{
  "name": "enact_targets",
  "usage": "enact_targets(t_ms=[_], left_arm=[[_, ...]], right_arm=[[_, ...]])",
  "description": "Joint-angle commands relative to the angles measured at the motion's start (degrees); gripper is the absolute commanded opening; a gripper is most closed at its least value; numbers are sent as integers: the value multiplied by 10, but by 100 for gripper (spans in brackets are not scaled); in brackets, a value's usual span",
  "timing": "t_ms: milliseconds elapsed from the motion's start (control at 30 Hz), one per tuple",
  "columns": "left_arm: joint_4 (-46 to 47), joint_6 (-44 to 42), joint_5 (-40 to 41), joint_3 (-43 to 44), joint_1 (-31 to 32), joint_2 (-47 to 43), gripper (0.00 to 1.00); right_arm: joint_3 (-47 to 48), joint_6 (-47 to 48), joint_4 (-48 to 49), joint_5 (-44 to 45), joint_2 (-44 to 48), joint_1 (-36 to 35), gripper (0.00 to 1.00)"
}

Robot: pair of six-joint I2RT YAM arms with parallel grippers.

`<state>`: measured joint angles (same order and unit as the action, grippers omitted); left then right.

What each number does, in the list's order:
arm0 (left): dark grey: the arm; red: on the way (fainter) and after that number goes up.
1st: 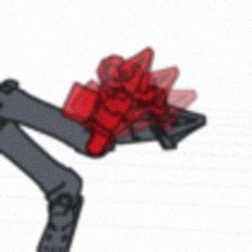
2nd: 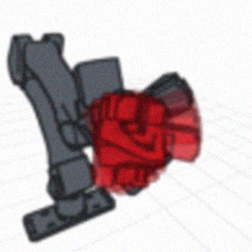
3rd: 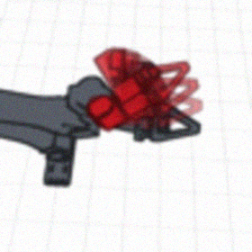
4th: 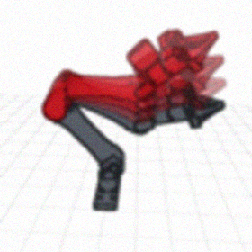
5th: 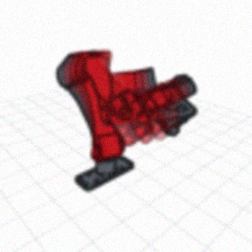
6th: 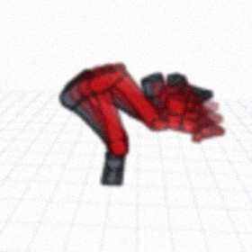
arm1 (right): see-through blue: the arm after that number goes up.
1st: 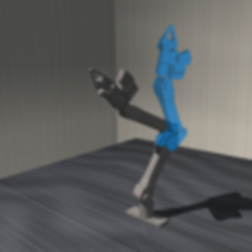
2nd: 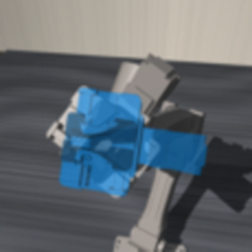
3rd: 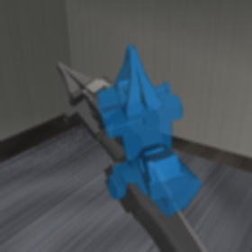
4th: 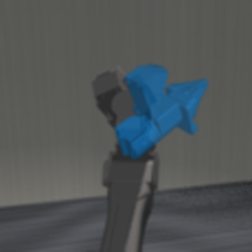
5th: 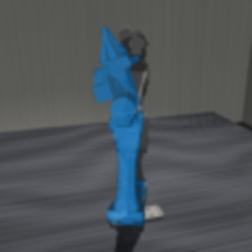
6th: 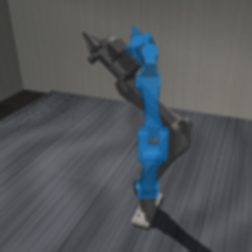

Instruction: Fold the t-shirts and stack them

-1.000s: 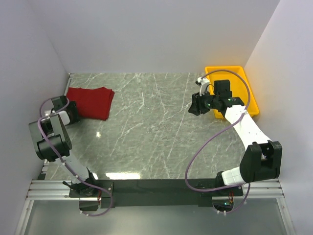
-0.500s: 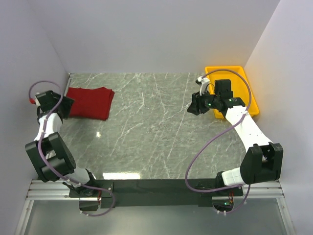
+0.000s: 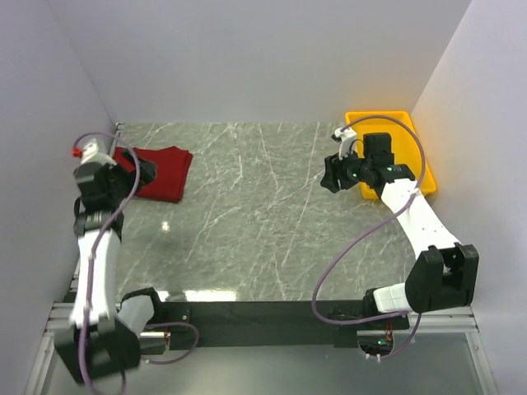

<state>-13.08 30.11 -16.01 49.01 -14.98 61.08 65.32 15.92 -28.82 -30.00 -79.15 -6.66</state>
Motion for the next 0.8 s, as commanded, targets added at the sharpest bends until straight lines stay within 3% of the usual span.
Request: enact_targets(t_ms=[0,133,300,467,767], left_arm=[[36,-23,91,-40,-7,-107,99],[24,-30,102,-48,1,-151,100],[-23,-68,28,-12,8,-131,99],[-48,-89,21,0,26,-146,100],[-76,-96,27,6,34,-157,99]], right_arm=[[31,2,8,72,53,6,63],[31,-12,21,108,90,12,75],[2,-98,75,171,146,23,90],[-12,-185,75,278,162,29,91],[-44,-215,87,328,199,32,91]])
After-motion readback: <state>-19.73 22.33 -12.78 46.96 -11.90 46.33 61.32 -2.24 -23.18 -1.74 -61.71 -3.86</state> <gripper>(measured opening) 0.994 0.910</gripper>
